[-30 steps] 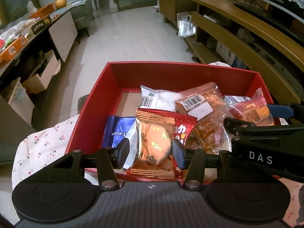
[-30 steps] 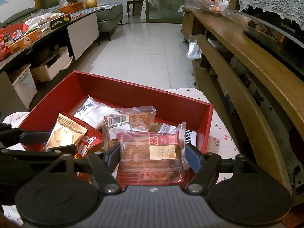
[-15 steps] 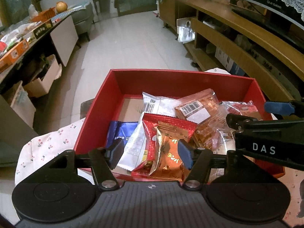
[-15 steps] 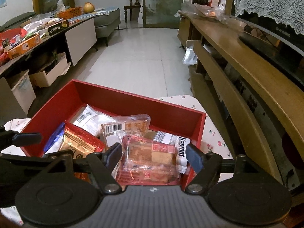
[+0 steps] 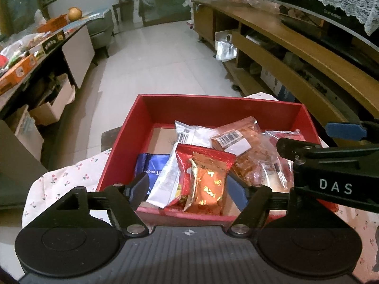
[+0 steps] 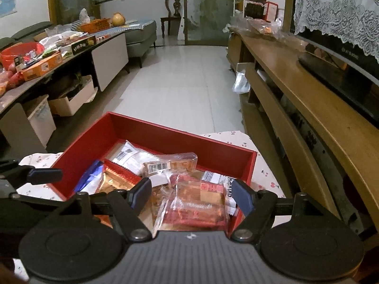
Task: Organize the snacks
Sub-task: 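Lower and release the gold pastry with left gripper while right releases the cake, then withdraw both grippers from the box toward the sausage pack and silver packet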
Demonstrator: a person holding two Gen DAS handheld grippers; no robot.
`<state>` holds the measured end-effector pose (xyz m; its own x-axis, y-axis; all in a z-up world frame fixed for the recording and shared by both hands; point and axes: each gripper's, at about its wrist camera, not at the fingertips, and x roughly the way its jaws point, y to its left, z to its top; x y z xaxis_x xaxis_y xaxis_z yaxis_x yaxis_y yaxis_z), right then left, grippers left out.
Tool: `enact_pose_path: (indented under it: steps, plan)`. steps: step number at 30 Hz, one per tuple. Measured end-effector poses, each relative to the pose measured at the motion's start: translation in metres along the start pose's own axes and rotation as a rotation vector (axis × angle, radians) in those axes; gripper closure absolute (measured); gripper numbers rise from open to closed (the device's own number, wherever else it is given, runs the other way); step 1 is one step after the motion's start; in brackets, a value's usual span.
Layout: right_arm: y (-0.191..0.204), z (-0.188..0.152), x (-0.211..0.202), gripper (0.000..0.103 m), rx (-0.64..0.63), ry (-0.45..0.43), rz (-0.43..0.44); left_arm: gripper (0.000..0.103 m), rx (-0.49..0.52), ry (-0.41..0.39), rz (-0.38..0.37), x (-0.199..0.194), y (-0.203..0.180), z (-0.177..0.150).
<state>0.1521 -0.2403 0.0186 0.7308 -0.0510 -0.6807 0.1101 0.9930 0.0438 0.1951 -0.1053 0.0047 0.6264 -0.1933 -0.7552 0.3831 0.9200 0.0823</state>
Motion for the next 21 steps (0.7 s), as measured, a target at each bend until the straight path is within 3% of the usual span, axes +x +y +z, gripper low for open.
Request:
enact_pose_path:
  steps: [13,21]
  plan:
    - [0.001,-0.024,-0.037,0.005,0.029,0.008,0.029,0.019,0.039,-0.005,-0.017,-0.025,-0.001,-0.022]
    - [0.009,-0.051,-0.050,0.005,0.003,0.079,0.068,0.018,-0.018,0.062,-0.059,-0.026,0.016,-0.044]
